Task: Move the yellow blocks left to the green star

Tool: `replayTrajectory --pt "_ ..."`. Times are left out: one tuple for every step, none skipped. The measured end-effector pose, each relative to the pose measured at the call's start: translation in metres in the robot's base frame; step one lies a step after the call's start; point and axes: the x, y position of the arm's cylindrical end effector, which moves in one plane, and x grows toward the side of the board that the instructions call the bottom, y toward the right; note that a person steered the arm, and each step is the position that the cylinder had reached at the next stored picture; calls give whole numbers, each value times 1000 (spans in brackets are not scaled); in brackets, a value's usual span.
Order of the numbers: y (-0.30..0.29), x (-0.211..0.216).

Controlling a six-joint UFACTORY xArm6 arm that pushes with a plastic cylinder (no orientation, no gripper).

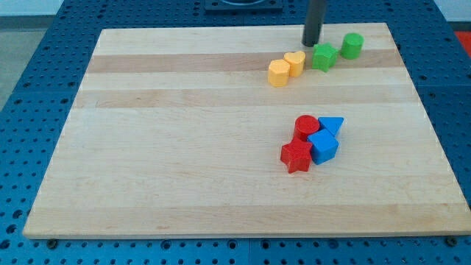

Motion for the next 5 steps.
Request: replayTrajectory --pt "-41 -8" --pt "-80 27" --pt "-117 99" --pt "-102 170" --pt "-95 168"
